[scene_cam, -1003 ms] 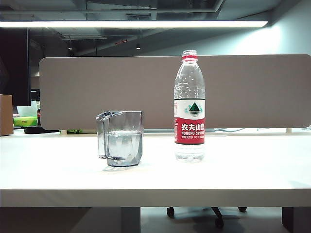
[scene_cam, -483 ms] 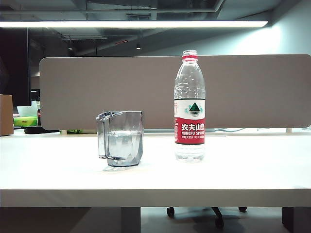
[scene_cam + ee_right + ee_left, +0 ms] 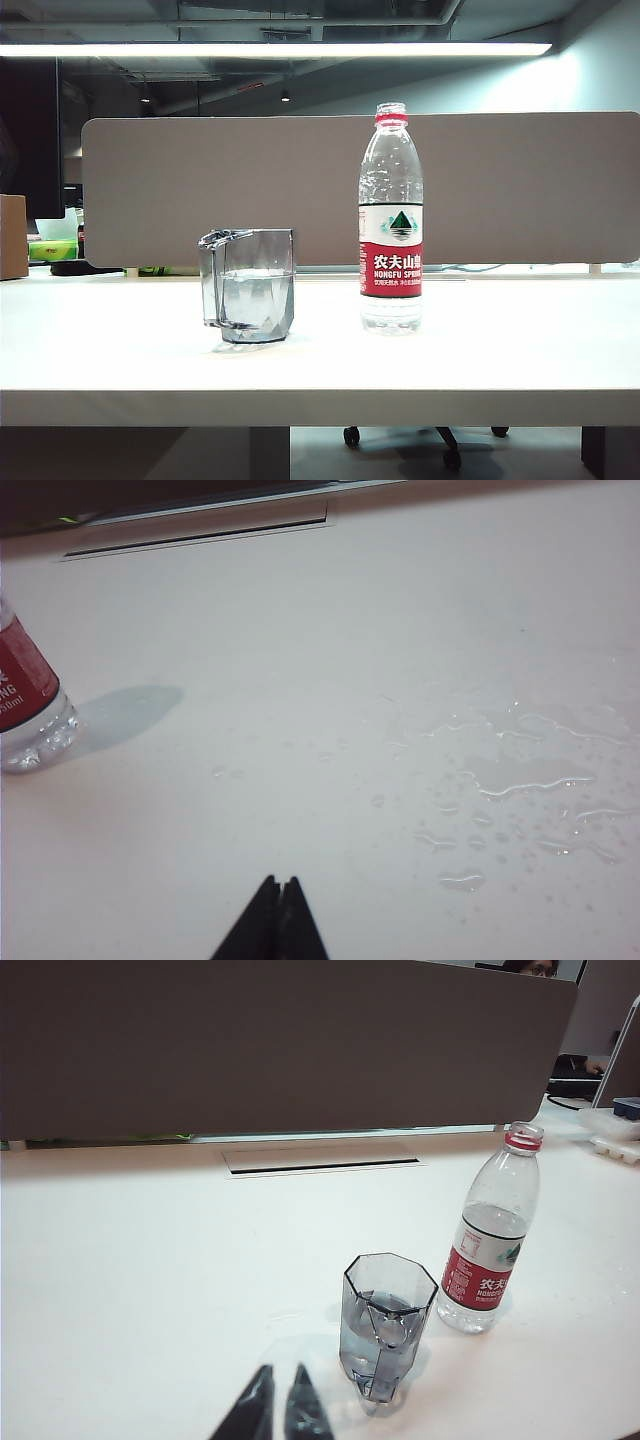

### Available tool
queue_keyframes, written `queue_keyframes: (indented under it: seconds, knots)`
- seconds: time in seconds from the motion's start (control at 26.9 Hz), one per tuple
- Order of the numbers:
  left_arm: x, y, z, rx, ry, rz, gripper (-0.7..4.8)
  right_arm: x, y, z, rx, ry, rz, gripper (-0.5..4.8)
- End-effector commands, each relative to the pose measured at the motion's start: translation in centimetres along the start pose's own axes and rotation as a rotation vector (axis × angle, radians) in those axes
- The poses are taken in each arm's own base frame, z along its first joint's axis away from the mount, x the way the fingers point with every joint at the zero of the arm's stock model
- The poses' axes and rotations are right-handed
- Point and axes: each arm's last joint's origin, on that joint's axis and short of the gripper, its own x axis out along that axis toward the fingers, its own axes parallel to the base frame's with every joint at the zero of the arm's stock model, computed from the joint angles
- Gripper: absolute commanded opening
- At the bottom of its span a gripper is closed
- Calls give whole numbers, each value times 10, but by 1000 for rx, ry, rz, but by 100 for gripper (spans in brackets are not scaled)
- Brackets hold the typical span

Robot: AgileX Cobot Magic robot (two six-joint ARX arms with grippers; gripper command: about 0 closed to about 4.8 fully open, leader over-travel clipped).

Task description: Pick up the mineral water bottle on the table and pour water into the mug until it's half full.

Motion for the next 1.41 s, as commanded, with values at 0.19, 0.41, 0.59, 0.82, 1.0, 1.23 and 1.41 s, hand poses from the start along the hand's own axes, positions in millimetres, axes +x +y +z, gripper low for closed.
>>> queue_keyframes:
  seconds: [0.19, 0.41, 0.59, 0.82, 1.0, 1.23, 1.41]
  knots:
    - [-1, -1, 3, 8, -15, -2, 22, -4, 1, 5, 1, -61, 3, 18]
    - [-1, -1, 3, 8, -16, -2, 22, -3, 1, 4, 1, -51, 2, 18]
    - [0, 0, 2, 63, -27, 6, 22, -3, 0, 4, 1, -47, 1, 18]
    - [25, 23, -36, 208, -62, 322, 22, -3, 0, 4, 1, -46, 1, 18]
    - [38, 34, -71, 158, -51, 407, 22, -3, 1, 4, 1, -46, 2, 18]
    - [45, 39, -102, 72, 26, 408, 22, -3, 1, 4, 1, -46, 2, 18]
    - [45, 39, -109, 35, 78, 407, 22, -3, 1, 4, 1, -46, 2, 18]
